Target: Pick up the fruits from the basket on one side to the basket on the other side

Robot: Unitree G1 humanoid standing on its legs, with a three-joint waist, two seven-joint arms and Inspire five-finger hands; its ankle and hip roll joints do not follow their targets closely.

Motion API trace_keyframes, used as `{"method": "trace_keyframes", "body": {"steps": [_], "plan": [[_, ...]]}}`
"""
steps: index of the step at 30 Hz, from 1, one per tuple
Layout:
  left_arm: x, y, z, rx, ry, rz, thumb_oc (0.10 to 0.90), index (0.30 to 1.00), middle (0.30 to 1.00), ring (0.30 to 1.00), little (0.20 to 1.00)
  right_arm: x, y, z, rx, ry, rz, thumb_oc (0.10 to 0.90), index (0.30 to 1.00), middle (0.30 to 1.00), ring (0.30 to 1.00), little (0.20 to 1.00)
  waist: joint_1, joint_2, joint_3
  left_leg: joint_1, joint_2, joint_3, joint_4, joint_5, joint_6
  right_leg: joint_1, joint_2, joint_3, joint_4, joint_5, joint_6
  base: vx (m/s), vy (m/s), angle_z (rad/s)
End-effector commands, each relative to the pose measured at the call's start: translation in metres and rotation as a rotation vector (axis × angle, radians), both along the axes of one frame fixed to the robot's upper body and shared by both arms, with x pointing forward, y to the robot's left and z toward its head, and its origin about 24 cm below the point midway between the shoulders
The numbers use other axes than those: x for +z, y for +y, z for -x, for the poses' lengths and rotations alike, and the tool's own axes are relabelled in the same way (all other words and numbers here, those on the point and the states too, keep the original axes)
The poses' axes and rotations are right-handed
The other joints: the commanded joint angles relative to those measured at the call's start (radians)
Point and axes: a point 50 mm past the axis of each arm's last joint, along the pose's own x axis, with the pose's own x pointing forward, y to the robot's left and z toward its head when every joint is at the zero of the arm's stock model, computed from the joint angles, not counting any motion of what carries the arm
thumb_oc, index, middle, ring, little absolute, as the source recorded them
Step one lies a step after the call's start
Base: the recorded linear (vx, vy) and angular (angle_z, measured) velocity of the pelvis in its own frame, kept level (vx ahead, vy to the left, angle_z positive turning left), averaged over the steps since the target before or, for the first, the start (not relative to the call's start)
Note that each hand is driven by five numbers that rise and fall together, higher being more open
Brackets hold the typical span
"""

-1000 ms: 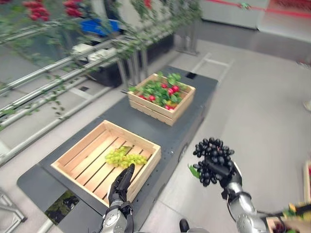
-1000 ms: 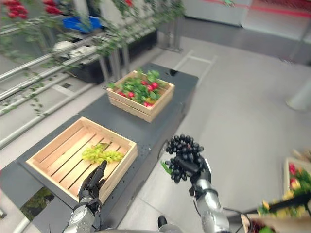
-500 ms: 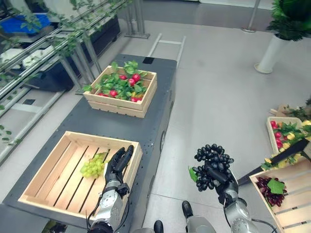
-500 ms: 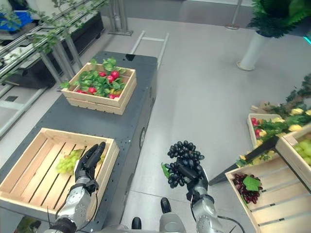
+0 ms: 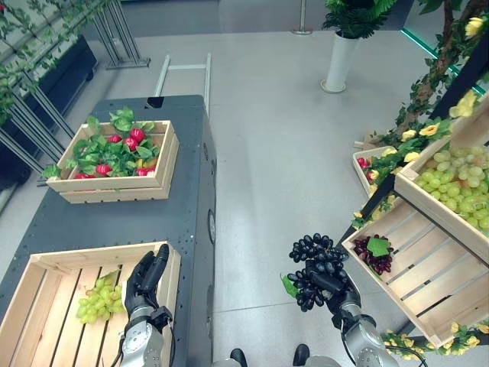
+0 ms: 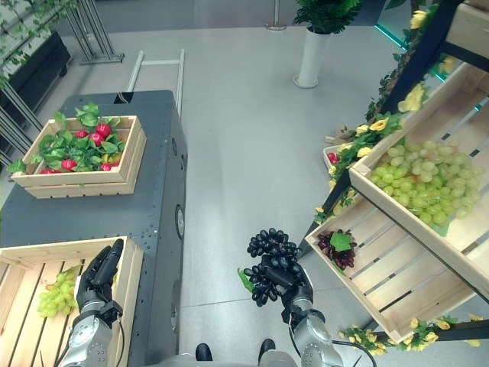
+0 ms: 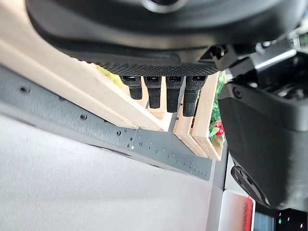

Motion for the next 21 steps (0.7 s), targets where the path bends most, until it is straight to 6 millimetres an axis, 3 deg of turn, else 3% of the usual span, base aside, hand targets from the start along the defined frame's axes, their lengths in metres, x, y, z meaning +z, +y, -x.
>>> {"method": "trace_keyframes", "body": {"steps": [1,3,5,6,7,8,10,13,14,17,18,20,21], "plan": [[0.013,-0.048,-0.038,-0.161,-0.156,0.092,0.8,0.9,0.9,0.9,0.9,0.042,0.005,-0.041,0.004,-0.26,-0.007,0.4,0.3,0.3,0.3,0.3,-0.057,-0.011,-0.046,-0.046,-0.055,-0.05,0.019,-0.11,0.004,0.024,0.03,0.066,0.036,-0.112,-0.023,-0.02,-0.181,0.04],[0.013,-0.05,-0.039,-0.156,-0.163,0.098,0.8,0.9,0.9,0.9,0.9,0.037,0.003,-0.036,0.004,-0.24,-0.007,0.4,0.3,0.3,0.3,0.3,-0.067,-0.015,-0.05,-0.048,-0.055,-0.051,0.038,-0.121,0.005,0.023,0.038,0.079,0.037,-0.117,-0.029,-0.01,-0.173,0.12],[0.011,-0.055,-0.037,-0.172,-0.161,0.115,0.8,0.9,0.9,0.9,0.9,0.03,-0.002,-0.031,-0.012,-0.204,0.006,0.4,0.3,0.3,0.3,0.3,-0.073,-0.032,-0.045,-0.098,-0.047,-0.049,0.202,-0.174,0.0,0.022,0.038,0.093,0.054,-0.12,-0.05,-0.01,-0.176,0.0],[0.01,-0.056,-0.037,-0.179,-0.157,0.115,0.8,0.9,0.9,0.9,0.9,0.029,-0.003,-0.03,-0.016,-0.199,0.008,0.4,0.3,0.3,0.3,0.3,-0.073,-0.035,-0.044,-0.107,-0.046,-0.05,0.224,-0.181,-0.001,0.022,0.037,0.094,0.055,-0.118,-0.052,-0.01,-0.151,-0.11],[0.008,-0.058,-0.035,-0.192,-0.143,0.116,0.8,0.9,0.9,0.9,0.9,0.027,-0.007,-0.029,-0.029,-0.181,0.016,0.4,0.3,0.3,0.3,0.3,-0.066,-0.046,-0.031,-0.164,-0.031,-0.076,0.345,-0.172,-0.02,0.028,0.034,0.1,0.053,-0.106,-0.062,-0.04,-0.111,-0.22],[0.008,-0.059,-0.034,-0.204,-0.14,0.11,0.8,0.9,0.9,0.9,0.9,0.026,-0.01,-0.03,-0.031,-0.175,0.022,0.4,0.3,0.3,0.3,0.3,-0.059,-0.053,-0.025,-0.193,-0.032,-0.098,0.378,-0.153,-0.021,0.019,0.028,0.107,0.053,-0.09,-0.067,-0.03,-0.068,-0.43],[0.009,-0.057,-0.033,-0.212,-0.141,0.093,0.8,0.9,0.9,0.9,0.9,0.027,-0.014,-0.035,-0.025,-0.172,0.03,0.4,0.3,0.3,0.3,0.3,-0.048,-0.047,-0.018,-0.178,-0.057,-0.161,0.336,-0.159,-0.011,0.016,0.026,0.139,0.06,-0.084,-0.062,0.03,0.081,-0.53],[0.008,-0.055,-0.033,-0.225,-0.131,0.093,0.8,0.9,0.9,0.9,0.9,0.028,-0.016,-0.038,-0.029,-0.175,0.044,0.4,0.3,0.3,0.3,0.3,-0.046,-0.029,-0.016,-0.164,-0.066,-0.191,0.252,-0.137,-0.01,0.007,0.032,0.166,0.08,-0.097,-0.059,0.07,0.136,-0.7],[0.008,-0.056,-0.037,-0.235,-0.12,0.084,0.8,0.9,0.9,0.9,0.9,0.027,-0.016,-0.039,-0.035,-0.175,0.053,0.4,0.3,0.3,0.3,0.3,-0.053,-0.017,-0.014,-0.149,-0.061,-0.202,0.137,-0.104,-0.008,0.001,0.039,0.187,0.083,-0.108,-0.053,0.06,0.203,-0.52],[0.01,-0.059,-0.044,-0.247,-0.115,0.085,0.8,0.9,0.9,0.9,0.9,0.029,-0.022,-0.038,-0.086,-0.167,0.053,0.4,0.3,0.3,0.3,0.3,-0.068,-0.013,-0.015,-0.154,-0.086,-0.237,0.135,-0.117,0.005,-0.033,0.035,0.218,0.064,-0.082,-0.036,0.05,0.183,-0.4],[0.012,-0.058,-0.045,-0.245,-0.129,0.084,0.8,0.9,0.9,0.9,0.9,0.029,-0.023,-0.038,-0.084,-0.179,0.055,0.4,0.3,0.3,0.3,0.3,-0.07,-0.009,-0.013,-0.145,-0.085,-0.228,0.115,-0.117,0.01,-0.049,0.036,0.21,0.072,-0.083,-0.034,0.03,0.174,-0.33],[0.013,-0.053,-0.045,-0.22,-0.138,0.073,0.8,0.9,0.9,0.9,0.9,0.026,-0.024,-0.039,-0.078,-0.18,0.05,0.4,0.3,0.3,0.3,0.3,-0.059,-0.001,0.002,-0.114,-0.072,-0.161,0.088,-0.116,0.014,-0.088,0.02,0.101,0.165,-0.114,-0.017,0.02,0.098,-0.52],[0.013,-0.049,-0.042,-0.201,-0.136,0.063,0.8,0.9,0.9,0.9,0.9,0.027,-0.019,-0.04,-0.067,-0.187,0.04,0.4,0.3,0.3,0.3,0.3,-0.045,0.002,0.014,-0.11,-0.063,-0.132,0.095,-0.117,0.017,-0.118,-0.011,0.04,0.241,-0.123,-0.002,-0.03,0.019,-0.94]]}}
